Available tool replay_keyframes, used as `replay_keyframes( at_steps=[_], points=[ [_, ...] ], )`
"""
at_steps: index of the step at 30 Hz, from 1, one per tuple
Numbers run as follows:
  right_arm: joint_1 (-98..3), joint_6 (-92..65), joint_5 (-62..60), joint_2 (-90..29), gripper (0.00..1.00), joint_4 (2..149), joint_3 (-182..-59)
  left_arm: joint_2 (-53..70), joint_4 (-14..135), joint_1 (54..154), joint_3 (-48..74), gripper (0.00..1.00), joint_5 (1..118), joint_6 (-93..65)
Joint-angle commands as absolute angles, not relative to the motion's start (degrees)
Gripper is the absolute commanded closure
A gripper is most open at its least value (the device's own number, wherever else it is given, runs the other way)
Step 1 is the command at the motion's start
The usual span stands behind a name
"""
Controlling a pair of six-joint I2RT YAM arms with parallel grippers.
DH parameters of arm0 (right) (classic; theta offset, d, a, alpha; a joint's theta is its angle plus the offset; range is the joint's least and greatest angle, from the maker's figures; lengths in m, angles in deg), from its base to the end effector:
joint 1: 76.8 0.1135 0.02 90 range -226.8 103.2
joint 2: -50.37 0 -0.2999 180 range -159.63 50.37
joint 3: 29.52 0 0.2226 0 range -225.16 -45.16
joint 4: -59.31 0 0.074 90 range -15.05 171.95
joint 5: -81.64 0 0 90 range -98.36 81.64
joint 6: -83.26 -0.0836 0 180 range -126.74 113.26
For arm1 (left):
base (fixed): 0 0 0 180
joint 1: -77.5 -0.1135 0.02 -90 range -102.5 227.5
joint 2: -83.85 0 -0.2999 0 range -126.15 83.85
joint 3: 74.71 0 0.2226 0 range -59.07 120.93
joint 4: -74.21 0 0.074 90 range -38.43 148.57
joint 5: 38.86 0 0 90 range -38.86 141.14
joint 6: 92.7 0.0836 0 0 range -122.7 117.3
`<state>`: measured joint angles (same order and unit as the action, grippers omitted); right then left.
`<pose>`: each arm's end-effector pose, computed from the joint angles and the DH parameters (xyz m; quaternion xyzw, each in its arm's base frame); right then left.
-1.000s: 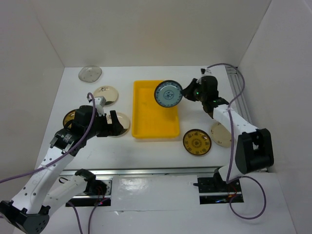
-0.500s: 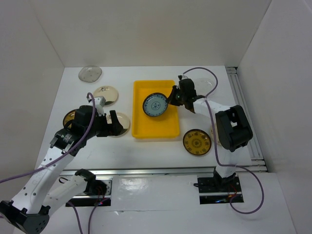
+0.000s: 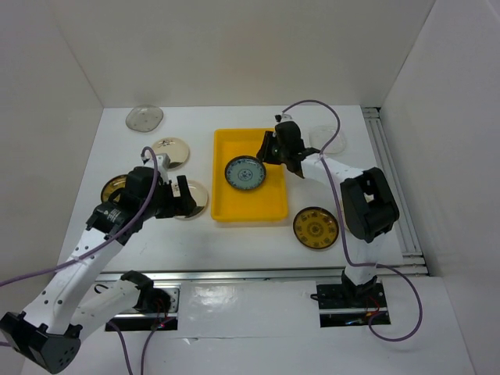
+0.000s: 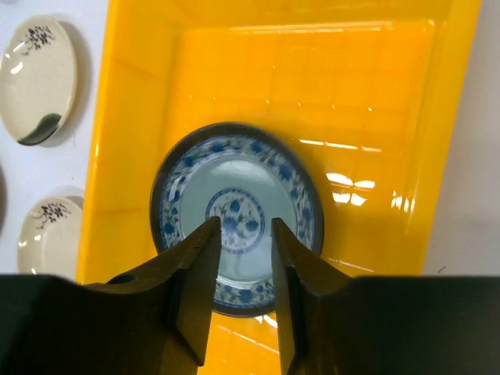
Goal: Place the plates into the plastic bin on the countertop
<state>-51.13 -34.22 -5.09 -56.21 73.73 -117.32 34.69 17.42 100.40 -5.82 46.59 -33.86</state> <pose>0.4018 0.1984 0.2430 0.0003 0.8794 0.2351 0.4140 0.1490 -0.0557 0.3207 -0.0821 0.8909 -0.1708 0.4129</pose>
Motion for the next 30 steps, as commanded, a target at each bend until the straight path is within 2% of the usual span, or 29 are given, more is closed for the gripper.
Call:
replay_keyframes(
  at_steps=[1,4,5,7,8,9,14,16,21,27,30],
  points=[
    [-49.6,-32.8,-8.5,-56.2,0.59,75.3,-121.0,34.5,17.6,100.1,-4.7,0.0,44.5,-35.1],
    [-48.0,-32.1,-9.6,-53.9,0.39,75.9,-121.6,33.9,15.7,100.1,-3.6,0.0,42.5,-36.9],
    [-47.4,-31.6,-9.6,-53.1,0.37,76.6,-122.4,33.4,14.7,100.1,-3.6,0.0,40.2,-37.5],
    [-45.5,-30.2,-10.7,-50.0,0.11,77.2,-122.9,32.0,11.9,100.1,-2.2,0.0,38.1,-42.3],
    [-44.6,-29.7,-10.7,-48.7,0.08,77.2,-123.7,32.0,10.5,100.1,-2.2,0.0,38.1,-44.1],
    [-43.8,-29.0,-11.4,-47.2,0.0,77.2,-123.7,31.3,10.5,100.1,-2.2,0.0,38.1,-45.8],
    [-38.1,-27.7,-9.9,-35.9,0.0,76.7,-120.7,31.3,16.4,100.1,-11.9,0.0,33.9,-58.1],
    [-35.9,-27.7,-7.2,-32.3,0.0,74.3,-115.5,29.8,22.4,99.5,-15.2,0.0,32.1,-60.5],
    [-30.8,-27.1,-7.0,-22.5,0.0,74.3,-108.4,27.0,34.1,97.3,-24.8,0.01,32.2,-63.5],
    [-27.2,-26.6,-8.1,-13.9,0.0,77.7,-103.3,21.2,45.2,92.5,-31.1,0.03,30.4,-63.4],
    [-26.6,-25.5,-10.5,-9.8,0.0,77.7,-99.7,17.1,54.8,90.8,-32.4,0.04,33.1,-61.2]
  ],
)
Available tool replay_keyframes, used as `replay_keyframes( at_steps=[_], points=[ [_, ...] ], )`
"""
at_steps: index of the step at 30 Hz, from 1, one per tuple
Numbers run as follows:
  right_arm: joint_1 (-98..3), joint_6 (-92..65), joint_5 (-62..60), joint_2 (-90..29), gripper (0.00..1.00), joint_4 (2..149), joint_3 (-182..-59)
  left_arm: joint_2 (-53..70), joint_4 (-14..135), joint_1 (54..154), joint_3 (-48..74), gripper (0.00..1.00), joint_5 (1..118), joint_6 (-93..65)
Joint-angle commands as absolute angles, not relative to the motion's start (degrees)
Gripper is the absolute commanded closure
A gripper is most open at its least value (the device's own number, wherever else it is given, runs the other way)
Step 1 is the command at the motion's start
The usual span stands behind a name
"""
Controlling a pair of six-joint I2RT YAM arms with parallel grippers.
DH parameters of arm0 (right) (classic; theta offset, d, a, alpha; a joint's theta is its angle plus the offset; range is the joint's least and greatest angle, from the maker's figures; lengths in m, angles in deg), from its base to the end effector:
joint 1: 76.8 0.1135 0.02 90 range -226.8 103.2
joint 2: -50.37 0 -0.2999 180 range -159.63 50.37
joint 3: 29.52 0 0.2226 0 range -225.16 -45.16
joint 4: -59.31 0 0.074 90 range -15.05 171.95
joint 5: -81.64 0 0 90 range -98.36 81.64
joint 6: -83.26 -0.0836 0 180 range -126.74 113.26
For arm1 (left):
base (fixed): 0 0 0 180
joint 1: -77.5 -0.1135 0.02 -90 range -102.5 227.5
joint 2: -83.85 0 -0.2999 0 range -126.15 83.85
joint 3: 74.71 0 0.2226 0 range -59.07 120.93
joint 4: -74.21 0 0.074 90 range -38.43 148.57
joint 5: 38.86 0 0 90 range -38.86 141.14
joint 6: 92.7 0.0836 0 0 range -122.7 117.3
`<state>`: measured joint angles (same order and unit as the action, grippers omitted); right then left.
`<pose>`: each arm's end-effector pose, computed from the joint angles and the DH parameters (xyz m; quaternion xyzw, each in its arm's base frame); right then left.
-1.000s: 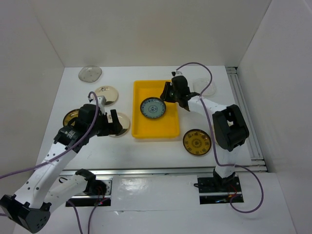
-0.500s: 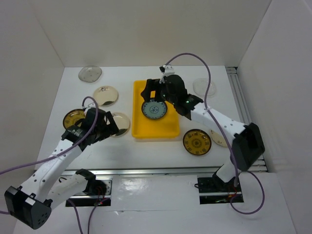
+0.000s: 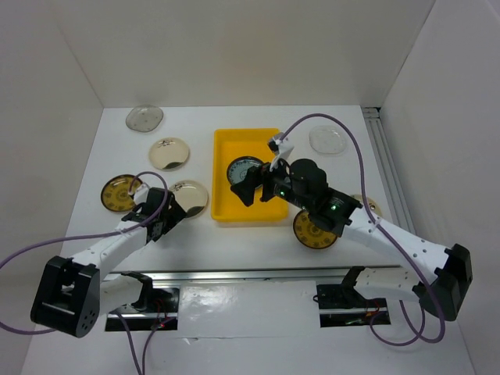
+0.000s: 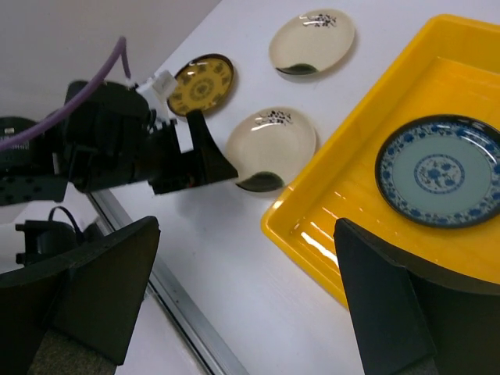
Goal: Place the plates into the plastic bin on the countertop
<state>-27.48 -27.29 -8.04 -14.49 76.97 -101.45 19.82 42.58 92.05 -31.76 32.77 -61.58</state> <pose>0.1746 0.2039 0.3834 -0.1929 0.7448 0.3676 0.5225 0.1898 -0.0220 0.1811 -0.4002 0.8470 -0.0674 0.3434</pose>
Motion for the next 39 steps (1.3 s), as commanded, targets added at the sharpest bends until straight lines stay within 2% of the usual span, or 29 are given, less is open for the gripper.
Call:
replay_keyframes(
  at_steps=[1,4,6,8,11,13,17,20,23,24,27,31,39],
  points=[
    [-26.6,-24.9,-11.3,-9.0,0.0,77.7,-99.1,16.1,55.9,90.1,-32.4,0.04,34.5,-61.2],
    [-26.6,-24.3,-12.4,-8.3,0.0,79.2,-99.1,12.9,57.6,89.5,-31.3,0.04,34.5,-61.2],
    [-26.6,-23.8,-12.9,-8.3,0.0,79.7,-99.1,10.7,55.5,89.0,-29.6,0.09,34.5,-61.8],
    [-26.6,-23.8,-12.9,-7.7,0.0,79.7,-98.4,7.1,53.2,89.0,-26.8,0.2,33.0,-63.8],
    [-26.6,-23.8,-12.9,-7.7,0.0,79.1,-97.9,4.9,48.8,89.5,-25.3,0.22,31.7,-66.1],
    [-26.6,-24.3,-12.9,-7.7,0.0,79.1,-97.9,4.9,48.1,90.1,-25.3,0.26,31.1,-67.9],
    [-26.6,-24.3,-13.5,-7.7,0.0,79.1,-98.4,4.4,45.5,90.1,-25.3,0.52,29.9,-69.4],
    [-26.6,-24.3,-13.5,-7.7,0.0,79.6,-98.4,2.1,44.3,90.1,-24.0,0.58,29.9,-70.7],
    [-26.6,-24.3,-13.5,-7.0,0.0,80.2,-98.4,0.5,43.0,90.6,-22.8,0.76,29.3,-71.3],
    [-26.6,-24.3,-14.0,-7.0,0.0,80.2,-98.4,0.4,42.2,90.6,-22.8,0.86,29.3,-71.3],
    [-26.6,-24.3,-14.6,-5.9,0.0,80.8,-98.4,-0.1,41.6,90.6,-22.8,1.0,29.3,-71.9],
    [-26.6,-24.3,-15.7,-5.3,0.0,82.2,-98.4,2.9,39.7,91.4,-22.8,1.0,28.1,-73.0],
    [-27.1,-24.3,-16.8,-4.0,0.0,83.4,-98.9,19.5,20.7,98.1,-15.9,1.0,14.4,-79.3]
  ],
)
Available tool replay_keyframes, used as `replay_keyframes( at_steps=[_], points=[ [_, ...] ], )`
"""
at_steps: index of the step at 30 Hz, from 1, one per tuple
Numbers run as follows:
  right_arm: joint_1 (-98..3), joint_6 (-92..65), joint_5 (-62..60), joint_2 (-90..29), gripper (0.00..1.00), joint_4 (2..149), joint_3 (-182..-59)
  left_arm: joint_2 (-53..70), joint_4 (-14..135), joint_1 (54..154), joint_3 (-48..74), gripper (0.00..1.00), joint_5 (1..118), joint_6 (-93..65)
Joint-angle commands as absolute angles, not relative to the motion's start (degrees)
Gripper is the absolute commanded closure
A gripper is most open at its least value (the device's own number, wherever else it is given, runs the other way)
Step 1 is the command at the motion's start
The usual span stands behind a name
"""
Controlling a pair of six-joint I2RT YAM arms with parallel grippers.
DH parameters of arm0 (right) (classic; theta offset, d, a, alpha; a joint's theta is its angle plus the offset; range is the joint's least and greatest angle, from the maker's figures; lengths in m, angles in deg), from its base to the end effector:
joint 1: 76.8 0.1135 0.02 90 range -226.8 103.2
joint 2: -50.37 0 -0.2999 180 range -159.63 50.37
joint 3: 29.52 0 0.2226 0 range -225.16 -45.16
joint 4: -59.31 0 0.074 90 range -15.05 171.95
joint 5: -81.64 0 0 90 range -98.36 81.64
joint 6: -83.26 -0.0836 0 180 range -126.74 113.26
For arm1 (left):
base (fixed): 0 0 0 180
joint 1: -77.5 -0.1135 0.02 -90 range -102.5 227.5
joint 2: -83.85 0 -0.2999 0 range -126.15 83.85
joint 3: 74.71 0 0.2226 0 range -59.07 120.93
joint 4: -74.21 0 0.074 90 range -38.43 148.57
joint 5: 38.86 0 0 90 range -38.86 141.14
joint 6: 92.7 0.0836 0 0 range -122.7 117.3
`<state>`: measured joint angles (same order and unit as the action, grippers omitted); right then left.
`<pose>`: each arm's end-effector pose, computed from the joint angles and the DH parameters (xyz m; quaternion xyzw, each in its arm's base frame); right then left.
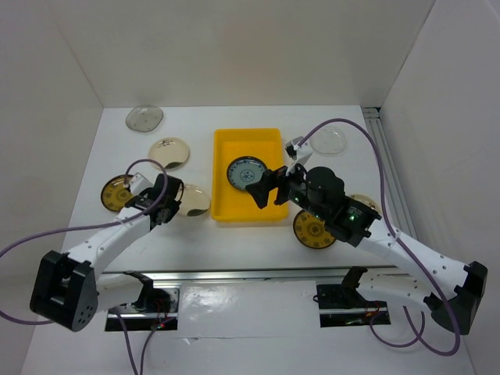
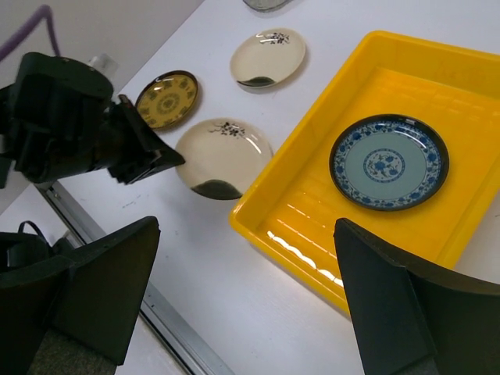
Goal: Place the plates into the plastic bin on the countertop
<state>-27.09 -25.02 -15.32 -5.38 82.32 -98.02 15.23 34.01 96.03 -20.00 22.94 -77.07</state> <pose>0.1518 0.1634 0.3826 -0.1700 0.7480 0.3191 0.5566 0.2148 -0.0303 0.2196 -0.4984 0.7801 -0.0569 0.3739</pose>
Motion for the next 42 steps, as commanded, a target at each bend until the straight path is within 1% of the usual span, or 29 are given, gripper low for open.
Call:
replay_keyframes(
  at_steps=[1,6,8,11,12,14,15,16,18,23,26,31,35,40,42],
  points=[
    [-27.1,-24.3,-17.3,-3.4,0.0,83.4,-98.9,20.6,19.2,99.2,-15.0,1.0,13.3,-81.1],
    [-27.7,-25.5,-17.3,-1.7,0.0,82.9,-97.6,28.3,18.1,106.2,-12.0,1.0,9.7,-80.6],
    [-27.7,-26.0,-17.3,-1.1,0.0,82.9,-97.0,28.9,18.1,108.3,-10.7,1.0,7.4,-80.1],
    [-27.7,-26.5,-17.9,-1.1,0.0,82.9,-96.5,29.4,21.2,111.2,-9.2,1.0,6.9,-77.0],
    [-27.7,-26.5,-17.9,-0.5,0.0,82.9,-96.5,28.8,25.7,111.8,-8.6,1.0,7.5,-72.9],
    [-27.7,-27.0,-18.4,-0.5,0.0,83.4,-96.0,27.4,29.4,112.7,-8.1,1.0,9.6,-70.6],
    [-27.7,-27.0,-18.4,0.1,0.0,83.4,-96.0,25.4,33.0,112.7,-8.1,1.0,11.4,-64.9],
    [-27.7,-27.6,-18.4,0.1,0.0,83.4,-95.3,24.1,38.4,112.7,-8.1,1.0,14.6,-63.3],
    [-27.7,-27.6,-19.0,0.6,0.0,83.9,-95.3,19.5,44.1,112.7,-7.6,1.0,17.6,-58.1],
    [-28.2,-28.1,-21.2,3.1,0.0,86.7,-94.3,10.0,59.9,111.9,-5.2,1.0,26.7,-50.6],
    [-28.2,-28.6,-21.2,4.7,0.0,87.3,-93.7,3.0,61.6,110.4,-1.3,1.0,29.2,-48.9],
    [-28.2,-29.7,-21.7,6.1,0.0,90.0,-93.7,-4.8,62.8,107.2,3.1,1.0,35.5,-48.2],
    [-28.2,-31.6,-25.0,7.4,0.0,91.8,-93.2,-11.1,58.4,105.6,8.2,1.0,38.2,-49.6],
    [-28.2,-35.2,-27.9,9.9,0.0,95.4,-91.0,-17.0,56.4,105.0,14.2,1.0,41.3,-48.5],
    [-28.2,-36.9,-29.2,11.3,0.0,96.5,-90.5,-19.5,54.6,105.0,16.7,0.94,41.3,-48.5]
  ],
)
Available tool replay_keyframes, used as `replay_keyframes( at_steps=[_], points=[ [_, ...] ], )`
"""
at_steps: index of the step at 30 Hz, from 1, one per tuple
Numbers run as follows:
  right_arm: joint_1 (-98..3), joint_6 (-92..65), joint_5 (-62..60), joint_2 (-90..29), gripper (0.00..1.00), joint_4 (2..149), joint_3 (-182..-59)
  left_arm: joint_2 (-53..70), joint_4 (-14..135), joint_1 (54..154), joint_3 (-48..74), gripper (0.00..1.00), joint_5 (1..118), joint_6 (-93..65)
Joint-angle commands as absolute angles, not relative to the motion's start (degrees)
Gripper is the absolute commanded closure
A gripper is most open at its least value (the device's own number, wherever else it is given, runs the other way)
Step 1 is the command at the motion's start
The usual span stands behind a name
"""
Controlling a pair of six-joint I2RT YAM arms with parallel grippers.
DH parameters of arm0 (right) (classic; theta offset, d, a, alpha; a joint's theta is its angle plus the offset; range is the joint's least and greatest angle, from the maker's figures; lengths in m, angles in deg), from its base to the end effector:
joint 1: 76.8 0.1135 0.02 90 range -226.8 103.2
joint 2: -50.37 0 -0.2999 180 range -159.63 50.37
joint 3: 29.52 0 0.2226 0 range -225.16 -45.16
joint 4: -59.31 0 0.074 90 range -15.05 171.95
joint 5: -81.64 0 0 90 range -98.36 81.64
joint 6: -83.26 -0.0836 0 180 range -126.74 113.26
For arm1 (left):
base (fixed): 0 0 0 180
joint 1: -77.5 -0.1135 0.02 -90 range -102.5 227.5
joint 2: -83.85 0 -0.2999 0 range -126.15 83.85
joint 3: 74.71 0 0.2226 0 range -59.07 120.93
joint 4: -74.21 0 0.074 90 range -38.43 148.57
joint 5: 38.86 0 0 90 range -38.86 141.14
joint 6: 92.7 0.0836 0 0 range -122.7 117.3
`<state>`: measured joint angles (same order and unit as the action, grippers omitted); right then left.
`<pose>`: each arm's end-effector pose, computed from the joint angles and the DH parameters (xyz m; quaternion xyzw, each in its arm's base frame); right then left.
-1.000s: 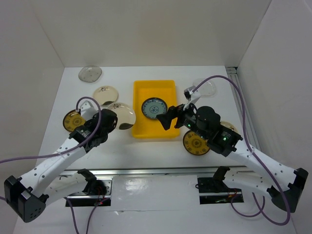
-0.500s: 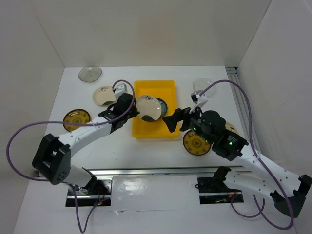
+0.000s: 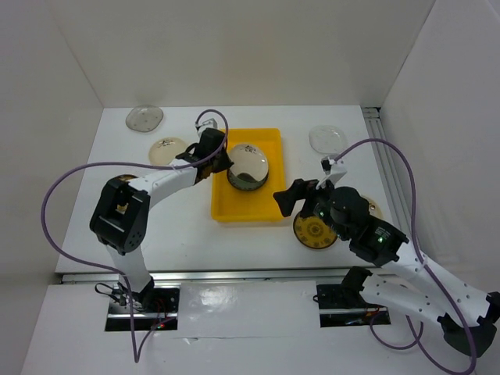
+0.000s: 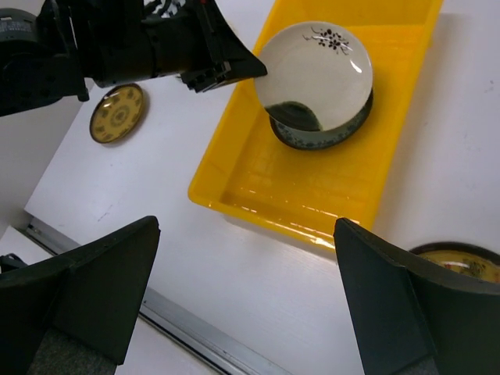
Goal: Place the plates into the plastic bin on the countertop
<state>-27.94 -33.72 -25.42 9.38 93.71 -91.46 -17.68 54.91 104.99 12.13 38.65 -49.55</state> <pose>0.1180 0.0977 0.3540 -0.0571 0.7797 0.2846 0.5548 0.3847 -0.1798 0.2639 -0.1979 0.8566 -0.2055 0.4300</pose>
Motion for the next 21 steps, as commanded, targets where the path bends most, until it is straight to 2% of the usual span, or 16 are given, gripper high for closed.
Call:
replay_keyframes(
  at_steps=[1,4,5,8,9,11,13,16,17,21],
  points=[
    [-28.2,-37.8,-30.0,12.0,0.0,98.4,-90.5,-20.1,53.9,105.0,17.2,0.81,41.3,-48.5],
    [-28.2,-42.8,-33.8,12.0,0.0,104.1,-91.0,-20.1,53.2,104.5,17.2,0.62,41.3,-48.0],
    [-28.2,-46.0,-36.3,12.0,0.0,106.0,-91.0,-20.1,54.0,104.5,17.2,0.52,41.3,-48.0],
    [-28.2,-57.8,-41.4,9.7,0.0,116.5,-92.8,-18.2,55.7,104.5,14.7,0.41,43.9,-48.0],
    [-28.2,-62.0,-44.4,8.5,0.0,119.5,-93.5,-17.5,57.1,104.5,14.0,0.33,44.5,-48.0],
    [-28.2,-71.2,-47.1,7.8,0.0,127.8,-92.9,-14.7,57.6,105.0,12.2,0.3,45.9,-48.0],
    [-28.2,-79.6,-47.7,8.5,0.0,130.3,-89.9,-12.2,58.8,106.9,10.5,0.09,46.4,-47.4],
    [-28.2,-86.9,-48.4,10.6,0.0,133.9,-86.7,-7.7,58.3,108.9,10.5,0.08,47.7,-46.9],
    [-28.2,-88.6,-48.9,10.6,0.0,136.1,-86.7,-6.8,58.3,108.9,10.5,0.0,49.3,-46.9],
    [-28.2,-95.3,-49.5,11.3,0.0,140.3,-85.4,-2.5,52.8,111.0,12.8,0.0,51.1,-46.3]
  ],
)
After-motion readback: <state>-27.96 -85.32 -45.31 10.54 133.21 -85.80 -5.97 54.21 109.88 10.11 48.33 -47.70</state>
